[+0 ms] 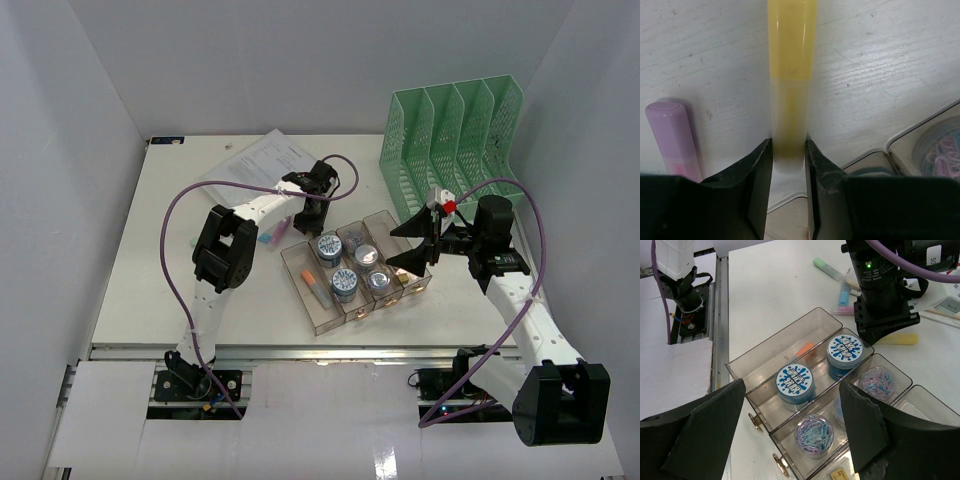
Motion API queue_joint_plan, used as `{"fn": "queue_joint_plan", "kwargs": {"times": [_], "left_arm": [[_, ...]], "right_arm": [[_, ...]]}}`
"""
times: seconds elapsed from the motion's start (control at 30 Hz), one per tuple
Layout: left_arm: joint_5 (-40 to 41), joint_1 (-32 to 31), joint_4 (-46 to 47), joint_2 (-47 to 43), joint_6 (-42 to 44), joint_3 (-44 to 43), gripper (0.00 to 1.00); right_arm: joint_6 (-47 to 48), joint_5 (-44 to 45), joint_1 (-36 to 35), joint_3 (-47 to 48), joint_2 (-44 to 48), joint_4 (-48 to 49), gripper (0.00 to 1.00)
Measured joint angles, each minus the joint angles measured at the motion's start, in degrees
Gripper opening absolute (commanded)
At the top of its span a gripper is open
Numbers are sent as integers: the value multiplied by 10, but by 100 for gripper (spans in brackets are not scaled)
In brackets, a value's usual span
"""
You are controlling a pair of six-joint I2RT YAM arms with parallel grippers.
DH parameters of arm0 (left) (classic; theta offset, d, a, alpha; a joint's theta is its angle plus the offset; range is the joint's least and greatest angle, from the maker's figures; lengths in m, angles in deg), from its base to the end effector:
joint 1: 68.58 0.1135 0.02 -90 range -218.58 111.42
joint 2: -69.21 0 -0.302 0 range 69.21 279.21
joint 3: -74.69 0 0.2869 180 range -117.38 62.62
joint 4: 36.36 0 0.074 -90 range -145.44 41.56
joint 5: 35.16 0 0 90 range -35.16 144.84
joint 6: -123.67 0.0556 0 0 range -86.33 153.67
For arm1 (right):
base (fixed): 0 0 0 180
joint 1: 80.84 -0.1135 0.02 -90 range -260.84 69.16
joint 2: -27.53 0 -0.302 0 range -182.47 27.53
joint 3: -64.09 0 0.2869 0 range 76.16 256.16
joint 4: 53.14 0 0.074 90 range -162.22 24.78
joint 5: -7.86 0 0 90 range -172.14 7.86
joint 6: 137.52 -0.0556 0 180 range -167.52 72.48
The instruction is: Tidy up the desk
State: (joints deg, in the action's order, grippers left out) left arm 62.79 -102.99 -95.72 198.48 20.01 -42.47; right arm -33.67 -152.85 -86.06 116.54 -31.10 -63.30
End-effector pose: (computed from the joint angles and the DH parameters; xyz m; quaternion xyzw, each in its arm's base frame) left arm 0.4438 -0.2947 0.1647 0.1663 0.9705 -0.0029 0.1746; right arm 0.2309 0.0738 0.3145 -0.4502 0.5863 0.4251 0.5224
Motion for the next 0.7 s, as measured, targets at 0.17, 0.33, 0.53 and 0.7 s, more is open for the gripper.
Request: {"fn": "queue_joint_plan", "kwargs": {"times": [0.17, 0.33, 0.53, 0.7], "left_arm": [[2, -1, 2, 0, 1, 0, 23], [10, -1, 9, 0, 0, 0, 12], [22, 5, 28, -4, -4, 2, 7], [28, 14, 39, -25, -5, 5, 5]], "right_arm": [[0, 0, 3, 0, 0, 0, 82], [0, 0, 5, 0, 0, 0, 82], [-1, 0, 7, 0, 0, 0, 82], [-1, 0, 7, 0, 0, 0, 82]]}}
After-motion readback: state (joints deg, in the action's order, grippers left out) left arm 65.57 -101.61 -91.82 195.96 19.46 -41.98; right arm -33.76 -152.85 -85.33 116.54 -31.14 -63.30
